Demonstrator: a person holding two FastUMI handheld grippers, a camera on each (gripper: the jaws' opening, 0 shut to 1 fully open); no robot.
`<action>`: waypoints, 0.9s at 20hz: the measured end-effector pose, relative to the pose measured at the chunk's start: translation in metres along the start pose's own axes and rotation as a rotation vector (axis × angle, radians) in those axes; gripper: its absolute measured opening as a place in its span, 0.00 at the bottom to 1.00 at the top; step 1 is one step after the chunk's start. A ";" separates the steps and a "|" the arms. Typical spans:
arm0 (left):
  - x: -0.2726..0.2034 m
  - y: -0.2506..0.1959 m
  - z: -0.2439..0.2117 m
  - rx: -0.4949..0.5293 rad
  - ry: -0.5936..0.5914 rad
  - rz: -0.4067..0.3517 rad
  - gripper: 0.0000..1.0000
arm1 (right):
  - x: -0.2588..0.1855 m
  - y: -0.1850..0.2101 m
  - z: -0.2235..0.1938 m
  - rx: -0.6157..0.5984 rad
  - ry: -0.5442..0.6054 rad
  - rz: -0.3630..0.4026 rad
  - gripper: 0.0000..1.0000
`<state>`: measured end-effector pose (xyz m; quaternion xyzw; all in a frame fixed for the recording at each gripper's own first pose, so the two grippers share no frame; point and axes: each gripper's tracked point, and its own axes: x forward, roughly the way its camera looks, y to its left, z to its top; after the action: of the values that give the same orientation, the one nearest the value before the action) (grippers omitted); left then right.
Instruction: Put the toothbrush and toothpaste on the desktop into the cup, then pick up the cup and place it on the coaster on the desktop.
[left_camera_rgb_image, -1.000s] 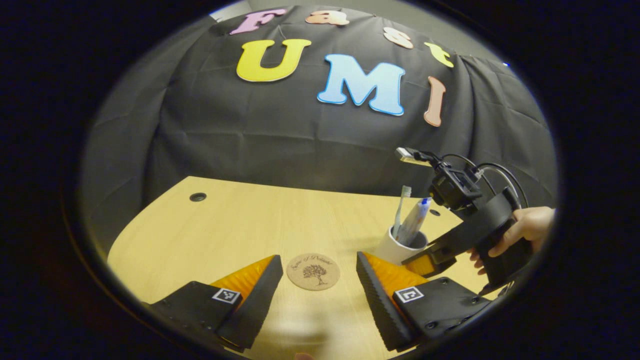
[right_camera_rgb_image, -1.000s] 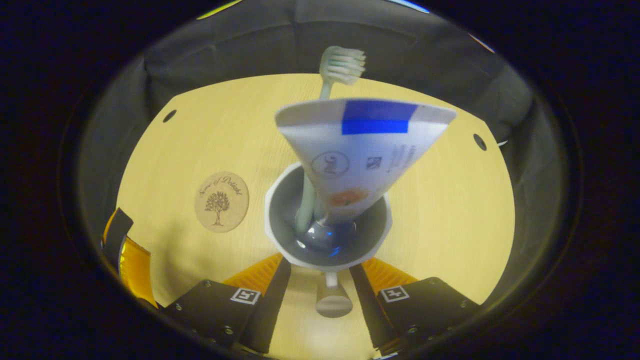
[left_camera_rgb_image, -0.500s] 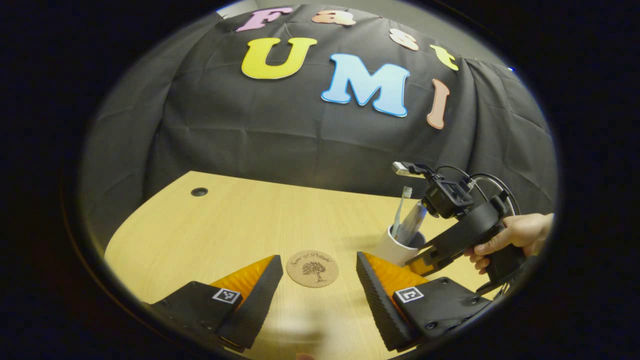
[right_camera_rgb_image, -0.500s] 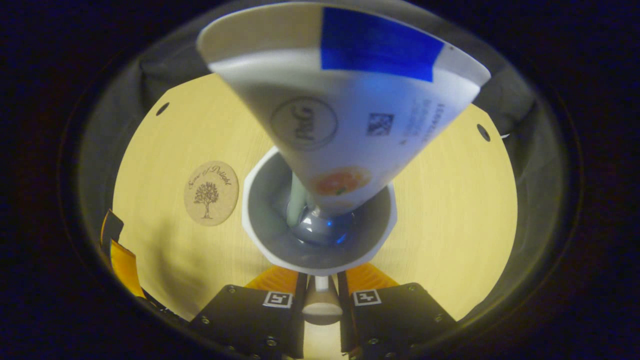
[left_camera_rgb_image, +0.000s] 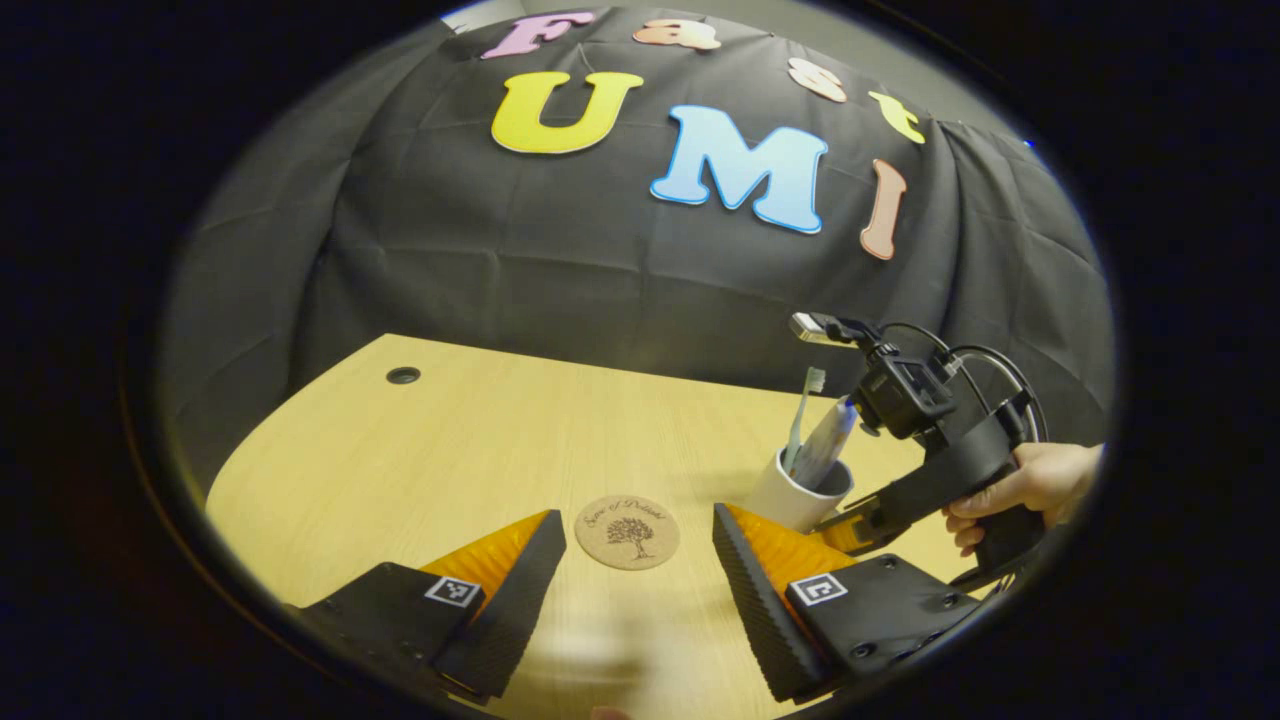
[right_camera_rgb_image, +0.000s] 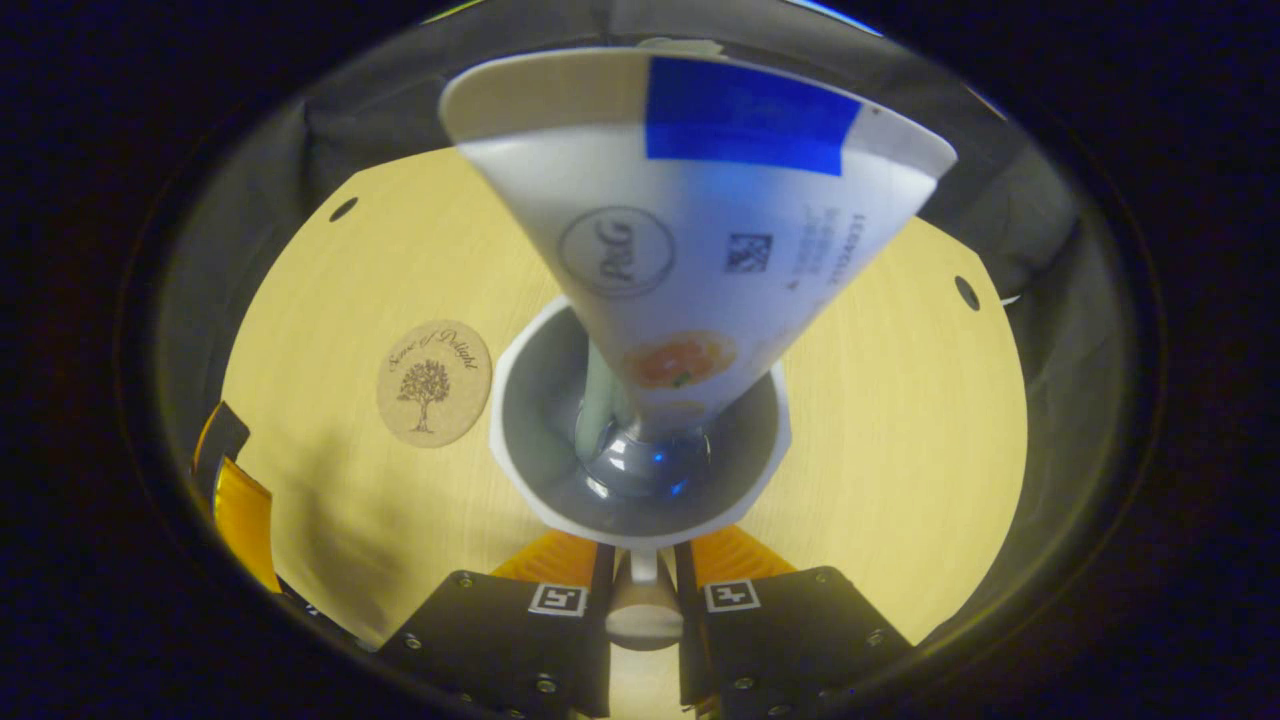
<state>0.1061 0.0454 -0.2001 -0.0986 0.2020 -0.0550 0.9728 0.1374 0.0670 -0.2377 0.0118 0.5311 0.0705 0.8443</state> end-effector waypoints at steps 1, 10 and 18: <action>-0.002 0.001 0.000 -0.001 -0.002 0.002 0.96 | -0.001 0.003 0.002 -0.004 -0.009 0.009 0.28; -0.022 0.023 0.003 -0.012 -0.022 0.052 0.96 | -0.022 0.035 0.019 -0.031 -0.047 0.109 0.28; -0.040 0.043 -0.003 -0.025 -0.020 0.081 0.96 | -0.016 0.064 0.029 -0.137 -0.030 0.145 0.28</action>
<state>0.0716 0.0928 -0.1970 -0.1028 0.1967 -0.0118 0.9750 0.1499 0.1295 -0.2052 -0.0066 0.5101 0.1675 0.8436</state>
